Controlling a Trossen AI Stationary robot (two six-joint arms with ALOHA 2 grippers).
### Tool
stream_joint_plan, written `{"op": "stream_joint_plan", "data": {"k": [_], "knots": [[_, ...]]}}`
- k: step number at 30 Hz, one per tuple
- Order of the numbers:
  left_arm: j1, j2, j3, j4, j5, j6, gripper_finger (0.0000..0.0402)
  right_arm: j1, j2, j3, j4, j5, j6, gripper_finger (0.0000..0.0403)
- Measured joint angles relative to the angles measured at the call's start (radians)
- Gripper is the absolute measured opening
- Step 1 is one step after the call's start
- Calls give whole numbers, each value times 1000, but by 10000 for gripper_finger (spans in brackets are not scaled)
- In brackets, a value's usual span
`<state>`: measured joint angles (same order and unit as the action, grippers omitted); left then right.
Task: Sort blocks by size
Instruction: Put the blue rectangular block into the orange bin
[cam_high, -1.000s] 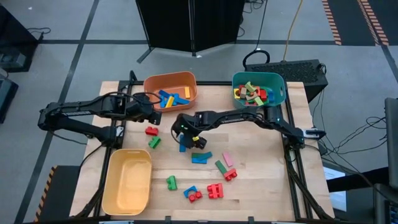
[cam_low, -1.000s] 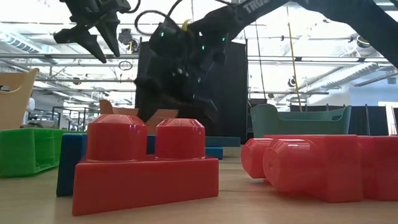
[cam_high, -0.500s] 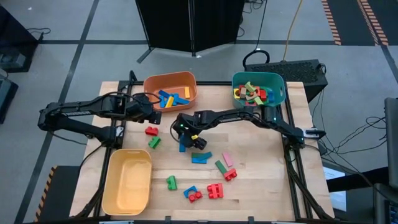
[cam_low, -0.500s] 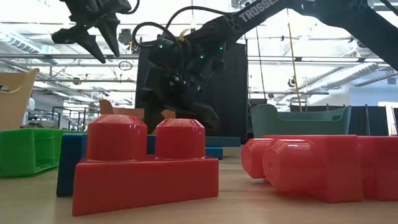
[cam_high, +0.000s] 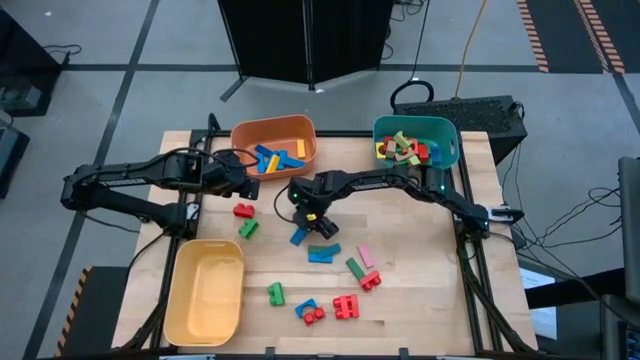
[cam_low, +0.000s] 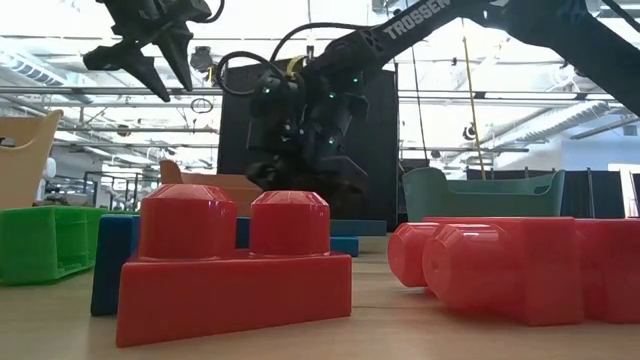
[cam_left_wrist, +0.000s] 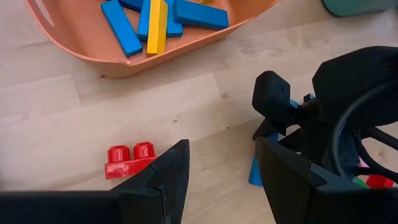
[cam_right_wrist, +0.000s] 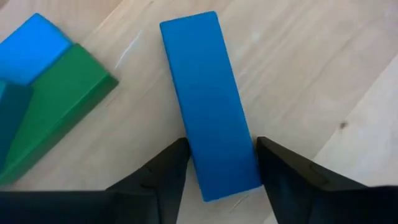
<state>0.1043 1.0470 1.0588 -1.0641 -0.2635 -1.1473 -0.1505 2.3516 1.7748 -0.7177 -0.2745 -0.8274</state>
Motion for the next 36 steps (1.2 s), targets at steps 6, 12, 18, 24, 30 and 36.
{"op": "stream_joint_plan", "data": {"k": [6,12,18,24,30,36], "knots": [[0,0,0,0,-12,1,180,-2,-6,-1,-1,-31,93,133],[0,0,0,0,-15,10,180,-20,-34,-6,-10,-96,200,114],[0,0,0,16,-3,27,180,-56,-103,-12,-33,-98,293,114],[3,0,0,132,33,28,180,-77,-177,-8,-50,-36,331,115],[37,0,0,268,78,62,180,-78,-246,-5,-22,56,349,116],[102,0,0,299,145,115,180,-79,-302,-5,23,143,409,117]]}}
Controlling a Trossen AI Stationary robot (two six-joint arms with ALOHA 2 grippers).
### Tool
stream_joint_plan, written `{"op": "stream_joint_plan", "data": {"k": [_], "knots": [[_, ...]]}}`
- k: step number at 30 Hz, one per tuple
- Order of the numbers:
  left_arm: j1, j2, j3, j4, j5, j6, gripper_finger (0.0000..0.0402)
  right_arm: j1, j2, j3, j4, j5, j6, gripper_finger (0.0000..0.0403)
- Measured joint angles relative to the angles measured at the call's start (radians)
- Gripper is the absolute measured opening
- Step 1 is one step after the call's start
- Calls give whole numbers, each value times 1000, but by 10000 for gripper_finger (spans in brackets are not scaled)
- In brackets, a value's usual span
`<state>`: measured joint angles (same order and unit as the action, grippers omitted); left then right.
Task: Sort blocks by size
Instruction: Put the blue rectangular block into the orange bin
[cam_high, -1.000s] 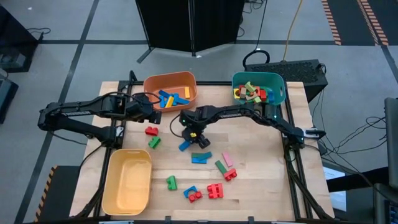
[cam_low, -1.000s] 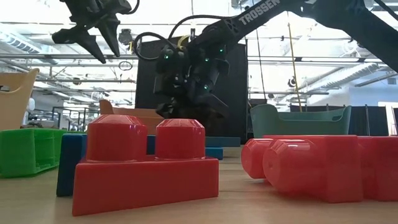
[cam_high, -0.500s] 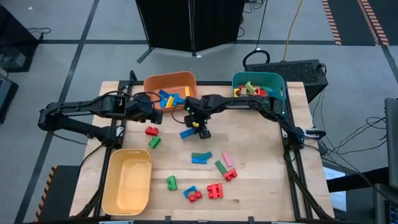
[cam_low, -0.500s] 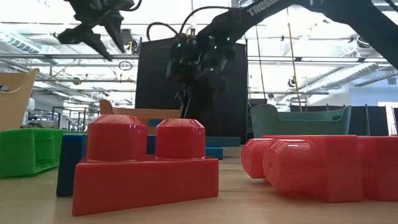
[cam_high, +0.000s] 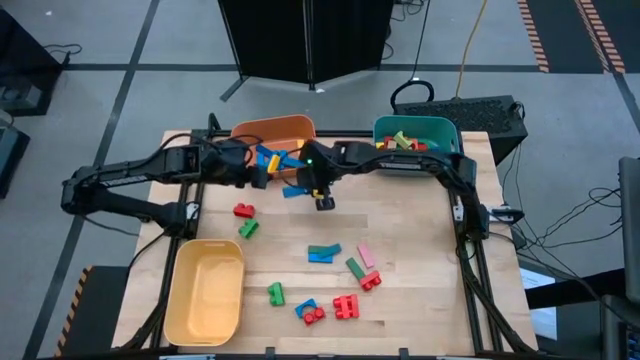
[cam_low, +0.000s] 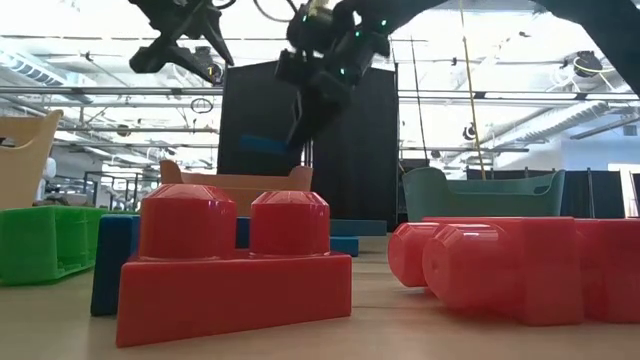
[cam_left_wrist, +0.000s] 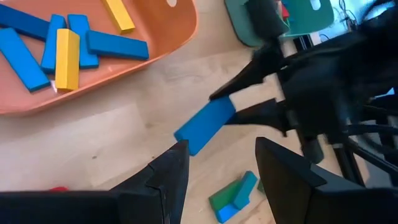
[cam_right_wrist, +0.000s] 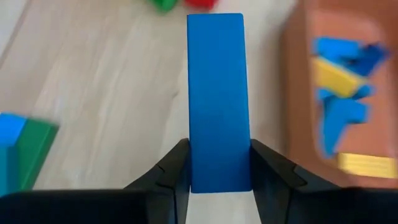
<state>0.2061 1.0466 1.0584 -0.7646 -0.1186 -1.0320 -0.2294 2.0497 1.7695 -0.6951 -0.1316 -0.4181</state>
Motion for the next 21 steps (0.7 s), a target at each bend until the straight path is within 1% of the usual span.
{"op": "stream_joint_plan", "data": {"k": [4,8,18,21], "knots": [[42,0,0,6,43,30,180,0,-37,0,50,57,35,117],[77,0,0,40,83,53,180,-1,-67,0,104,84,59,118],[155,32,0,60,186,117,180,-1,-81,2,148,87,97,118],[171,62,0,60,204,128,180,0,-80,2,148,114,100,118]]}}
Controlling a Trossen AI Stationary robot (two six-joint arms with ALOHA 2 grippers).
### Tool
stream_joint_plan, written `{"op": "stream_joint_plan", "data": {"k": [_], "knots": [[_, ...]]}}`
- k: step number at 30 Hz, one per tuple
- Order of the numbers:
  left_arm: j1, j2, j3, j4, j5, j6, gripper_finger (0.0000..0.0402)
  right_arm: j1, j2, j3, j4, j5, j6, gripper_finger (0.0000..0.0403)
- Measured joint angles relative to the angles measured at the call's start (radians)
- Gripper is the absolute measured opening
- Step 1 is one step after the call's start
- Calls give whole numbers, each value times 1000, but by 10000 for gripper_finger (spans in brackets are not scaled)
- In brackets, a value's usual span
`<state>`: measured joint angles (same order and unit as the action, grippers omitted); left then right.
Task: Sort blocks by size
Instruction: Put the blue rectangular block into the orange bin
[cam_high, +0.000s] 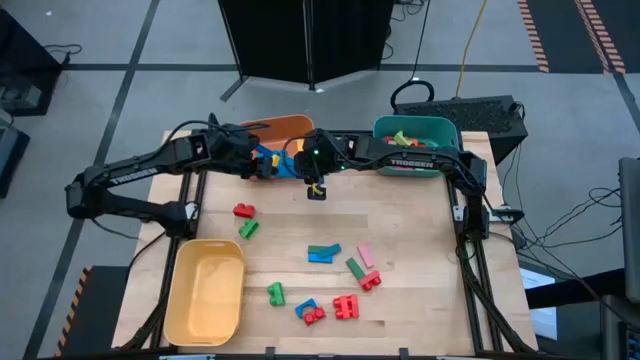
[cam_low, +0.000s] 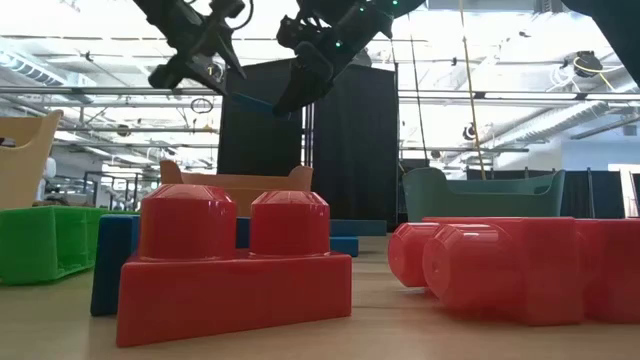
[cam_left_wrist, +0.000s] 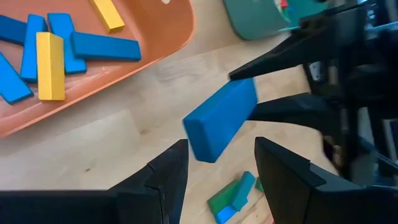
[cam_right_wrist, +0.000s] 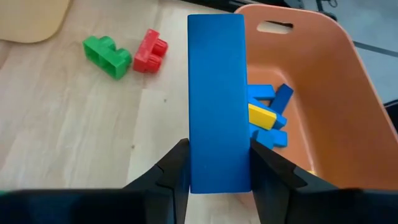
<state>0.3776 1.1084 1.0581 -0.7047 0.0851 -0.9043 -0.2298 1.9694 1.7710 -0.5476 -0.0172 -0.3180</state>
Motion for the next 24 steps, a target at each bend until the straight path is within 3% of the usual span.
{"op": "stream_joint_plan", "data": {"k": [12,17,24], "knots": [[59,123,0,68,69,76,180,0,0,0,4,21,2,118],[83,168,0,203,190,125,177,-2,0,0,19,19,2,118],[123,212,0,249,275,135,108,-7,0,0,25,19,6,119]]}}
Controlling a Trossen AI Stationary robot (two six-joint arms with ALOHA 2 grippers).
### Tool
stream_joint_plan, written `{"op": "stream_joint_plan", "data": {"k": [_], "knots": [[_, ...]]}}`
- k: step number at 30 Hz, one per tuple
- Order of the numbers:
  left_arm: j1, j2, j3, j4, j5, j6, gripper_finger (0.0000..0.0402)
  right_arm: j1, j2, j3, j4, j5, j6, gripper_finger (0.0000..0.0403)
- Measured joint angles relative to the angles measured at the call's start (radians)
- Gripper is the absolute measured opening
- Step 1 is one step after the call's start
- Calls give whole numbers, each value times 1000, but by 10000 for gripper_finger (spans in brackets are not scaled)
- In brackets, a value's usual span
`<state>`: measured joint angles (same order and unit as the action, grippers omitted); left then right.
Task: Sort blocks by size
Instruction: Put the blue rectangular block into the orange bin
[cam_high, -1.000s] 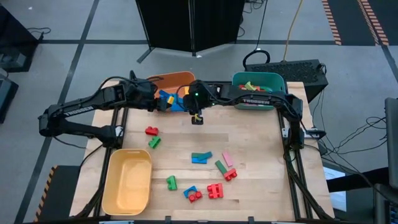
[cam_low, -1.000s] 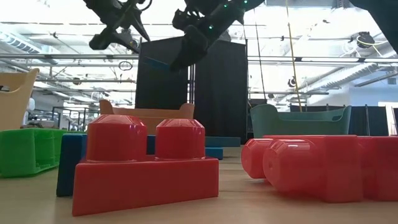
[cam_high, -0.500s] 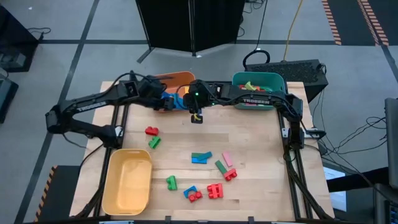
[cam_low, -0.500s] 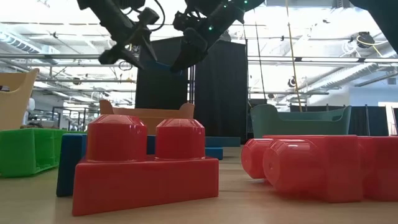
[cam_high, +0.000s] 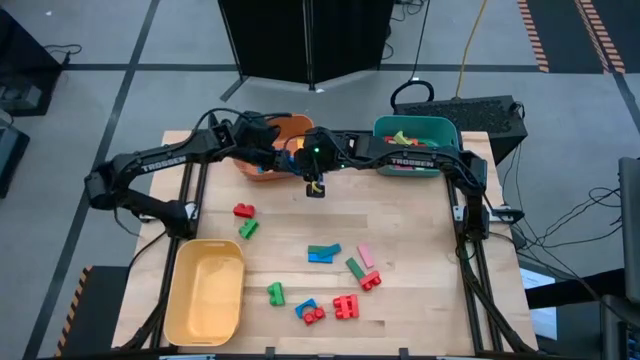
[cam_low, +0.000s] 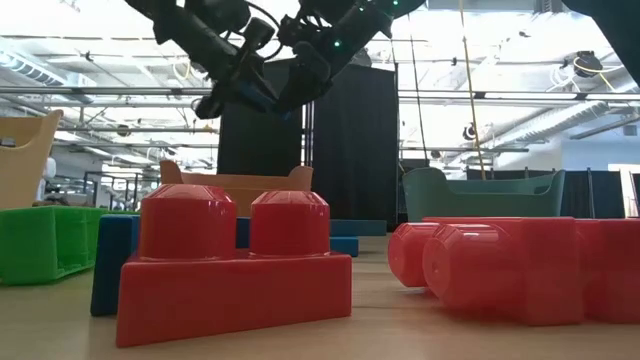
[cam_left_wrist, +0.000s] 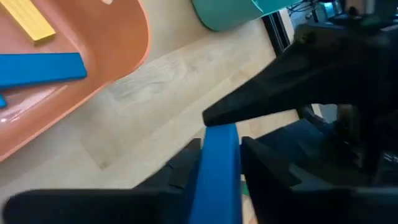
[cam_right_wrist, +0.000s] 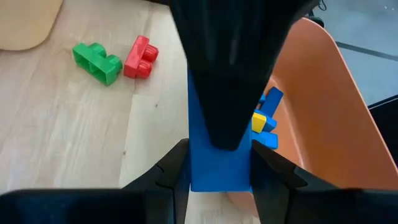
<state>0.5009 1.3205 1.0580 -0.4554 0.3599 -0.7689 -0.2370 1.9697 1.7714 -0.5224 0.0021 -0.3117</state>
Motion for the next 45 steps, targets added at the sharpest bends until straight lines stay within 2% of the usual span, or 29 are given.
{"op": "stream_joint_plan", "data": {"k": [4,6,10,14,19,23,29,38,45], "knots": [[28,2,0,7,20,0,52,-9,0,0,5,9,12,119],[45,3,0,11,25,0,39,-17,0,0,8,12,11,119],[81,2,0,21,40,30,39,-22,0,1,15,71,30,137],[114,1,1,12,36,61,38,-39,0,1,-15,109,61,179],[167,1,1,23,8,89,38,-72,1,1,-70,111,149,229],[210,1,1,23,-39,131,38,-90,1,0,-164,103,185,251],[272,33,1,20,-51,185,40,-92,1,0,-257,102,201,246],[305,218,0,36,-59,235,41,-62,1,0,-397,77,251,230],[305,312,0,115,-131,236,42,-3,1,0,-523,70,296,219]]}}
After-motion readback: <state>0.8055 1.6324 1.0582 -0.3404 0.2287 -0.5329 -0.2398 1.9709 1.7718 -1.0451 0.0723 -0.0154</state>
